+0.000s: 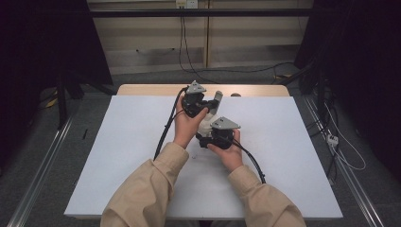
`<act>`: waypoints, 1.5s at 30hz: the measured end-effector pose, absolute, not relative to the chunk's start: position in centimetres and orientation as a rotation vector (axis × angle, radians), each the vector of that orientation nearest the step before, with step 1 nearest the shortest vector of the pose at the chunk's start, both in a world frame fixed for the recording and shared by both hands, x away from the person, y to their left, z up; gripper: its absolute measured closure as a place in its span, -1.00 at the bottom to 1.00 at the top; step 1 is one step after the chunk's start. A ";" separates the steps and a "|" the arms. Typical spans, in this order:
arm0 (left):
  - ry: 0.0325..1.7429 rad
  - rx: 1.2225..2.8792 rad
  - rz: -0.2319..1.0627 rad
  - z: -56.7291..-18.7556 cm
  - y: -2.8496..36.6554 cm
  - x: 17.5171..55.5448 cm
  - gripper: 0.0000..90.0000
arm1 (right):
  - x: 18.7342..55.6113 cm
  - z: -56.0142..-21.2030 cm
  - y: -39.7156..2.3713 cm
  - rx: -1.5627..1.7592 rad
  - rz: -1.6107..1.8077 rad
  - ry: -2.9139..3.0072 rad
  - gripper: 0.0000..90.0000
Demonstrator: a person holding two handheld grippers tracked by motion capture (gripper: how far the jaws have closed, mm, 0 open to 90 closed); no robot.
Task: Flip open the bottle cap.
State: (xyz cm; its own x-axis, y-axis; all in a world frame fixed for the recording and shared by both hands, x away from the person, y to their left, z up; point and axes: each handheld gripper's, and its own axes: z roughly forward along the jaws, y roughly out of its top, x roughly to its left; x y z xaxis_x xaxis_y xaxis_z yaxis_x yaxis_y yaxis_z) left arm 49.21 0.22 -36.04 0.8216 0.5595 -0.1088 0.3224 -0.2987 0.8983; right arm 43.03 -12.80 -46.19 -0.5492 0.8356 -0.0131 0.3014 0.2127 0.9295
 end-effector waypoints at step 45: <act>0.657 1.930 0.264 -36.5 -0.5 49.7 1.00 | 43.0 -46.2 -12.9 1.045 1.323 1.969 -0.58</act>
State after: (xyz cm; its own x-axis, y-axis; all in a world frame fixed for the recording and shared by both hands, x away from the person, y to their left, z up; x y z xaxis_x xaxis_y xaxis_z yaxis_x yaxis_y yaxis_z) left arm 49.68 -0.53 -36.53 0.8261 0.5535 -0.1061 0.3262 -0.3161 0.8909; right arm 43.04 -12.85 -46.20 -0.5518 0.8339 -0.0154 0.3012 0.2164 0.9287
